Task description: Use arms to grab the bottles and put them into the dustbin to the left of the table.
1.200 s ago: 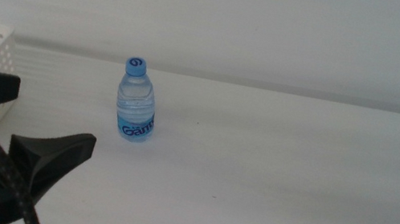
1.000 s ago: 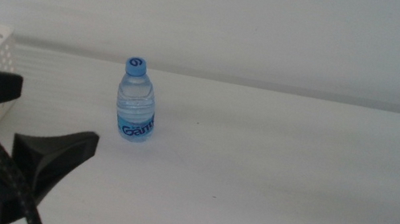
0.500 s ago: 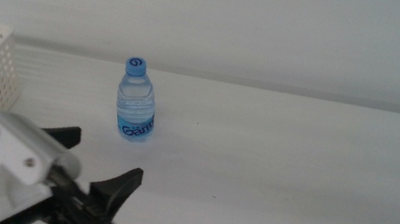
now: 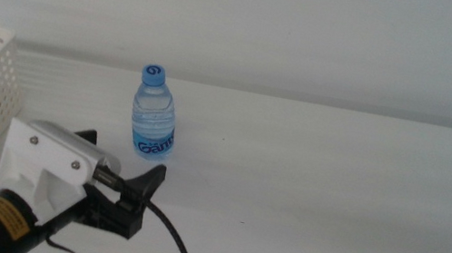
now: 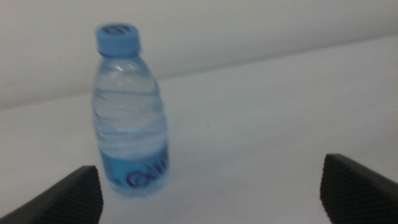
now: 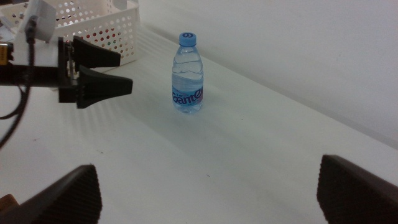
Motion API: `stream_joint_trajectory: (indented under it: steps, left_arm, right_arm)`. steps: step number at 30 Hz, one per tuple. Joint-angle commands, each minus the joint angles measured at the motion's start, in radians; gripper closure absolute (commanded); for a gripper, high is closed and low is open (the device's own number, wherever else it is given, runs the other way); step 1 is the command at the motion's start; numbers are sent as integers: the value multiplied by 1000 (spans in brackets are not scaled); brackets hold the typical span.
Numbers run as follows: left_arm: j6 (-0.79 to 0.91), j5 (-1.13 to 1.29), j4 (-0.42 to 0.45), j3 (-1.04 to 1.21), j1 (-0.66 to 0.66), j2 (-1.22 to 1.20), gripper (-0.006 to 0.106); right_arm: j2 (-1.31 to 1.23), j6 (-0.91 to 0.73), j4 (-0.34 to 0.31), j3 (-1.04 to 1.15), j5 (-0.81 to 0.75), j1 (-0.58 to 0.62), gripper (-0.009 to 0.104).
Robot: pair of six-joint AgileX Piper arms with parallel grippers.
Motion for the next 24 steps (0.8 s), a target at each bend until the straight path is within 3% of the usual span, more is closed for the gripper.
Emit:
stream_joint_trajectory:
  steps: [1, 24]
  left_arm:
    - [10, -125, -15, 1, 21, 65, 7]
    - [6, -212, -46, -327, 98, 546, 7]
  right_arm:
    - [-1, -2, -15, 2, -11, -8, 2]
    - [-1, -2, -15, 2, -11, -8, 2]
